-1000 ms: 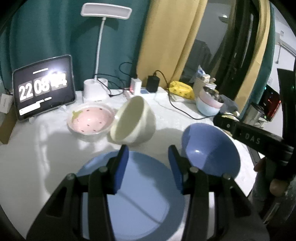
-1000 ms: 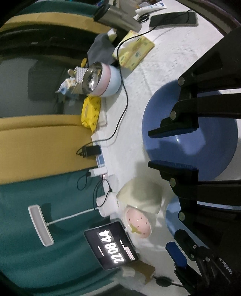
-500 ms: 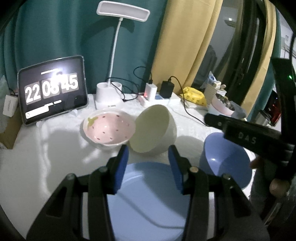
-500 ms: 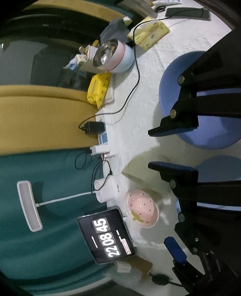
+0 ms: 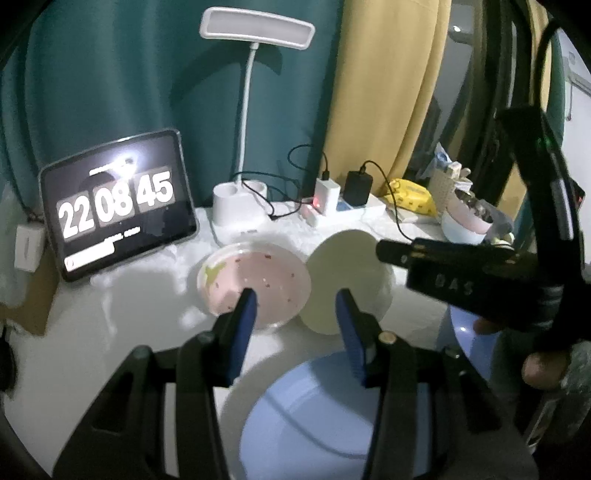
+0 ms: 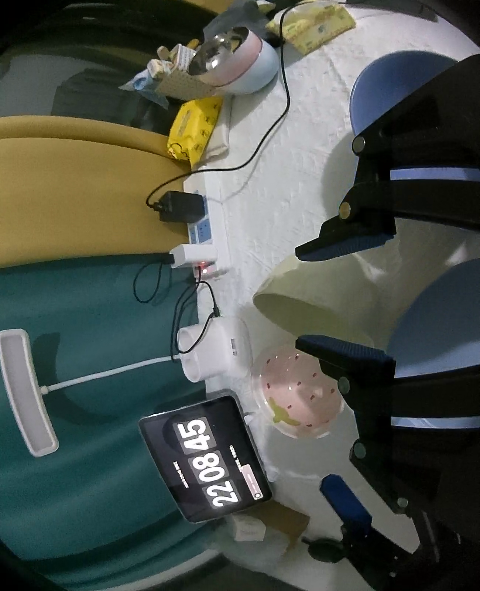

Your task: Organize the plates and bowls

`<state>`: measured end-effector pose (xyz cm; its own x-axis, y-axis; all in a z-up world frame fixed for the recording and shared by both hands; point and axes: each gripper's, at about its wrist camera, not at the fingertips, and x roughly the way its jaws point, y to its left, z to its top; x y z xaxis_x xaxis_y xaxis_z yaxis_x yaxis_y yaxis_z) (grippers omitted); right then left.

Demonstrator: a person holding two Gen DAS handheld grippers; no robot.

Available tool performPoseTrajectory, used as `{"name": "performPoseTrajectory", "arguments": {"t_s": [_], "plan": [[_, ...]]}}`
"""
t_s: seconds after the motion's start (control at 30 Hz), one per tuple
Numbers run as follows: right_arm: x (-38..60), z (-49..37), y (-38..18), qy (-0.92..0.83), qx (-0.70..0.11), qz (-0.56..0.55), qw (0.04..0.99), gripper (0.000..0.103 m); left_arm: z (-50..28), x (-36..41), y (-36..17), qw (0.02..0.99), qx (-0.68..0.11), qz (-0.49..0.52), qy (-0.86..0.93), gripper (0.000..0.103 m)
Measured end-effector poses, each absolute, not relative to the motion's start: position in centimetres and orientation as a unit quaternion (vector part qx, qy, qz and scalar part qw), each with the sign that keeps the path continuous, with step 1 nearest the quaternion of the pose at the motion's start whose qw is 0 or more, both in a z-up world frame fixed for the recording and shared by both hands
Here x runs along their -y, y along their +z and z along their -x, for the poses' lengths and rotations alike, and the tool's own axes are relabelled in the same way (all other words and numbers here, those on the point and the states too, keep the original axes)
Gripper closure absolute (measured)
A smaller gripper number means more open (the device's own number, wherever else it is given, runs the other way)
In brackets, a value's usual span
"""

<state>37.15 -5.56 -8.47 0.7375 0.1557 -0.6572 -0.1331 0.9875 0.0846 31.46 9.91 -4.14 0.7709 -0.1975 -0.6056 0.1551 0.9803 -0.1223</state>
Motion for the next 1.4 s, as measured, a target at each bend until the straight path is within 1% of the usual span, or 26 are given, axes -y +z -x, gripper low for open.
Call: {"name": "performPoseTrajectory", "arguments": {"t_s": [0.4,0.43,0.63,0.77,0.83,0.97,1.03,1.2,1.27,1.3,1.37,1.4], "plan": [[8.3,-39.3,-11.6,0.025,-0.394,-0.036,0.918,0.059,-35.5,-8.2,-4.9,0.931,-0.343,-0.008,-0.126,0.057],[8.7,-39.4,-11.9,0.016,-0.399,-0.040,0.916,0.057,-35.9,-7.9,-4.9,0.929,-0.346,-0.008,-0.130,0.057],[11.8,-40.2,-12.4,-0.011,-0.420,-0.096,0.902,0.057,-38.5,-6.3,-5.9,0.911,-0.379,0.003,-0.164,0.057],[11.6,-40.6,-12.5,-0.020,-0.426,-0.093,0.900,0.056,-40.1,-4.9,-6.4,0.900,-0.399,0.003,-0.175,0.057],[11.5,-40.8,-12.5,-0.017,-0.429,-0.095,0.898,0.050,-40.6,-4.1,-6.9,0.894,-0.410,-0.003,-0.184,0.057],[10.9,-42.2,-13.3,-0.050,-0.465,-0.065,0.882,0.050,-42.0,-3.5,-8.3,0.880,-0.442,-0.004,-0.172,0.057],[10.9,-42.5,-13.5,-0.049,-0.468,-0.068,0.880,0.050,-42.4,-3.7,-8.7,0.878,-0.448,-0.001,-0.168,0.057],[10.6,-42.5,-13.9,-0.042,-0.463,-0.076,0.882,0.050,-43.3,-4.2,-9.3,0.873,-0.455,0.005,-0.176,0.060],[10.4,-42.2,-13.8,-0.033,-0.462,-0.065,0.884,0.050,-43.7,-4.1,-9.2,0.873,-0.454,-0.001,-0.177,0.070],[10.3,-42.0,-13.7,-0.028,-0.461,-0.059,0.885,0.050,-43.8,-3.9,-9.2,0.872,-0.455,-0.005,-0.180,0.071],[10.2,-41.8,-13.6,-0.018,-0.460,-0.047,0.887,0.050,-43.7,-3.3,-9.3,0.871,-0.454,-0.014,-0.188,0.076],[10.1,-41.7,-13.6,-0.017,-0.460,-0.035,0.887,0.052,-43.6,-2.8,-9.3,0.870,-0.452,-0.023,-0.193,0.077]]}}
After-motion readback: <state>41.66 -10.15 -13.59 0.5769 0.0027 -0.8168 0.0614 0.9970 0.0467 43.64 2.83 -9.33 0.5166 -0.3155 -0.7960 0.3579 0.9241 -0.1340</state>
